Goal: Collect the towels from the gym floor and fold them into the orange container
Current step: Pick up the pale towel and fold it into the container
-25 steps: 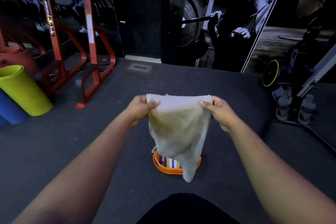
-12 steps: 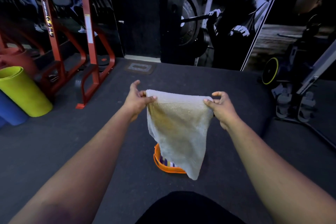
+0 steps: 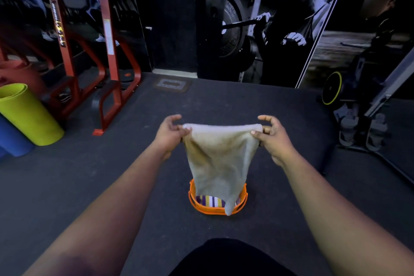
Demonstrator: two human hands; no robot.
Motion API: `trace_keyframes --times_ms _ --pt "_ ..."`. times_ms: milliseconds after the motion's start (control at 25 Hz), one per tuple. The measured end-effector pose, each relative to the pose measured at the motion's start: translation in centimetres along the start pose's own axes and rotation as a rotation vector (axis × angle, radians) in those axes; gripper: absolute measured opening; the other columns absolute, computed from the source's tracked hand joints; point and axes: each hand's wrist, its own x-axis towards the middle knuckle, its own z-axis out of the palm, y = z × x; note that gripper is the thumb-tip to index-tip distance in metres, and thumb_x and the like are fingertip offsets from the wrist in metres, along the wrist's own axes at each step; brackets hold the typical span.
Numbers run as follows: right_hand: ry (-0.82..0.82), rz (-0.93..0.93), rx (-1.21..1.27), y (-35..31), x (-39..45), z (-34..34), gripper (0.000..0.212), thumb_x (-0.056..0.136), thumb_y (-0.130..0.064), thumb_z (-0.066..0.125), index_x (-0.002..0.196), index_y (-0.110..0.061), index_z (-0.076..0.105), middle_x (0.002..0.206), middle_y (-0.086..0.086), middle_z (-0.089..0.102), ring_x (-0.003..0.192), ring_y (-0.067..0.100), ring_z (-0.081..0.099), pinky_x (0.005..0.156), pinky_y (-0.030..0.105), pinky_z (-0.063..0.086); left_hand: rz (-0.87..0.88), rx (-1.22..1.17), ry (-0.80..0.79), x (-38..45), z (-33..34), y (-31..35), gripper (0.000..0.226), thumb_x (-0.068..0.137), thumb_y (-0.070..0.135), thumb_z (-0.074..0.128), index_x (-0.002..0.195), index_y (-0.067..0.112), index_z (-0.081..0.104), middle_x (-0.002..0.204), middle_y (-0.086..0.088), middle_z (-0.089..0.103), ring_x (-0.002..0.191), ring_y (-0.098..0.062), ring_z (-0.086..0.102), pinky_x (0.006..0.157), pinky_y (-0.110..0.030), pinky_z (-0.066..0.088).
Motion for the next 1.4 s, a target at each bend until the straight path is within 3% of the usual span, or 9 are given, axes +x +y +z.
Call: trace_keyframes --times_ms 320,560,720,840,1040,1120,1200,1320,1400 --pt "-0.043 -0.063 -0.078 0.2 0.1 0.2 0.042 0.09 0.005 0.068 0.124 -0.018 0.062 0.106 0.012 0.071 0.098 0.024 0.07 0.079 0.033 0.059 0.134 0.059 0.03 0.0 -0.3 1.4 0.046 0.09 0.012 0.078 0.13 0.017 0.058 0.102 -0.005 0.068 0.087 -0.014 0.067 0.074 -0.027 0.055" --pt "-0.015 -0.161 -0.585 0.4 1.0 -0.1 0.044 0.083 -0.002 0.075 0.122 -0.021 0.071 0.119 -0.001 0.071 0.107 0.015 0.066 0.098 0.039 0.054 0.32 0.887 0.0 0.2 -0.4 2.2 0.04 0.08 0.02 0.085 0.119 0.019 0.074 0.111 0.001 0.074 0.103 -0.019 0.069 0.088 -0.031 0.055" --pt "0.061 -0.18 -0.778 0.5 0.8 -0.2 0.017 0.083 -0.018 0.074 0.092 -0.032 0.075 0.097 -0.007 0.071 0.09 0.014 0.066 0.078 0.035 0.055 0.346 1.013 0.089 -0.2 0.0 2.4 0.013 0.086 0.033 0.077 0.098 0.026 0.077 0.102 0.003 0.069 0.099 -0.019 0.065 0.082 -0.038 0.054" --pt "0.086 -0.235 -0.734 0.5 1.1 -0.4 0.006 0.084 -0.022 0.077 0.084 -0.026 0.072 0.091 -0.002 0.059 0.087 0.019 0.06 0.072 0.03 0.044 0.324 0.768 0.086 0.1 -0.7 2.0 0.014 0.09 0.036 0.075 0.095 0.024 0.072 0.103 0.0 0.063 0.099 -0.017 0.06 0.086 -0.037 0.051" --pt "0.057 -0.306 0.06 -2.3 -0.2 0.0 0.029 0.089 -0.019 0.077 0.112 -0.018 0.059 0.103 -0.007 0.065 0.09 0.004 0.063 0.076 0.024 0.053 0.245 0.024 -0.109 -2.1 -0.2 6.3 0.028 0.098 0.041 0.065 0.105 0.014 0.067 0.093 -0.001 0.072 0.085 -0.02 0.068 0.079 -0.049 0.056" --pt "-0.098 -0.201 -0.029 -1.7 -0.7 1.0 0.05 0.084 -0.02 0.082 0.126 -0.019 0.056 0.117 -0.008 0.068 0.103 0.003 0.067 0.086 0.028 0.06 0.318 -0.176 -0.076 -2.4 0.4 10.1 0.033 0.1 0.037 0.064 0.116 0.008 0.066 0.101 -0.006 0.074 0.09 -0.022 0.071 0.078 -0.043 0.058" --pt "-0.127 -0.111 -0.056 -0.9 -1.2 2.5 0.034 0.089 -0.018 0.077 0.12 -0.01 0.066 0.11 0.003 0.075 0.1 0.016 0.073 0.091 0.044 0.059 0.349 -0.371 -0.122 -2.6 0.0 12.0 0.038 0.097 0.035 0.07 0.124 0.01 0.062 0.12 -0.011 0.072 0.106 -0.025 0.072 0.085 -0.04 0.061" --pt "-0.055 0.003 0.194 -1.6 -1.0 3.7 0.016 0.096 -0.014 0.067 0.11 -0.008 0.07 0.102 0.009 0.077 0.093 0.023 0.075 0.081 0.04 0.061 0.161 -0.111 -0.281 -3.4 -1.3 6.0 0.065 0.075 0.038 0.089 0.131 0.017 0.062 0.129 -0.007 0.07 0.115 -0.022 0.07 0.086 -0.032 0.06" --pt "-0.113 0.097 0.221 -1.8 -0.7 3.6 0.018 0.096 -0.018 0.068 0.109 -0.007 0.069 0.1 0.011 0.077 0.09 0.024 0.074 0.075 0.036 0.061 0.014 0.02 -0.333 -4.6 -1.1 0.8 0.051 0.076 0.027 0.089 0.12 0.01 0.07 0.116 -0.007 0.076 0.111 -0.024 0.071 0.083 -0.027 0.058"
